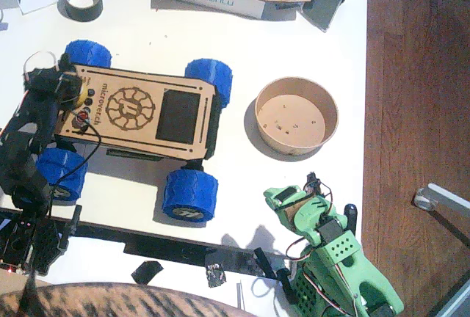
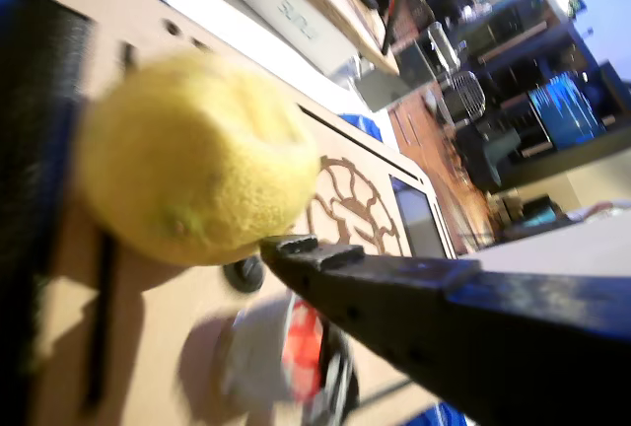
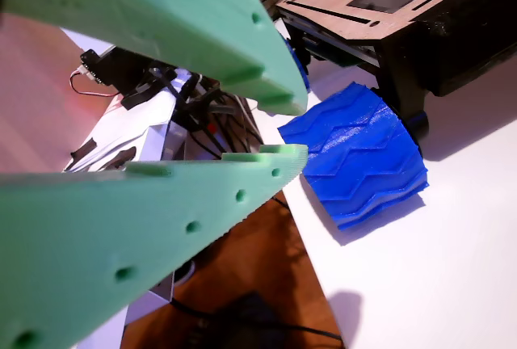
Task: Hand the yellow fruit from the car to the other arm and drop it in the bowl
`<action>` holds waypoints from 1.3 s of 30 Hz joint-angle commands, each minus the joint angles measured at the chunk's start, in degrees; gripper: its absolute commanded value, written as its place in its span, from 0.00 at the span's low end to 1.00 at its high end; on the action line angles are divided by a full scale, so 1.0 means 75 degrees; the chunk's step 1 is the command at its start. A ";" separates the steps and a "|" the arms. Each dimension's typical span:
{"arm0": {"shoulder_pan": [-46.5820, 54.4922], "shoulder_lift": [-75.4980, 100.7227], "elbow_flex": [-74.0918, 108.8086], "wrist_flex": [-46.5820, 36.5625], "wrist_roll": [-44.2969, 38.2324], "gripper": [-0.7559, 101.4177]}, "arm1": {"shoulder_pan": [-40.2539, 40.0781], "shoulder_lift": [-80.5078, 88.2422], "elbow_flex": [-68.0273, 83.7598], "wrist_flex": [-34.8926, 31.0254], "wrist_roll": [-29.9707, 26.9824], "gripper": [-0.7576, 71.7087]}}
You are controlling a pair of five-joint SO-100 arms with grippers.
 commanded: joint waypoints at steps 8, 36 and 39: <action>0.0105 -0.0480 -0.0551 -0.0105 0.0082 0.56 | -0.0059 0.0047 -0.0023 -0.0152 -0.0094 0.01; 0.0012 -0.0680 -0.0551 0.0047 0.0059 0.01 | -0.0059 0.0047 -0.0023 -0.0152 -0.0094 0.01; 0.0023 -0.0680 -0.0551 0.0047 0.0070 0.01 | -0.0059 0.0047 -0.0023 -0.0152 -0.0094 0.01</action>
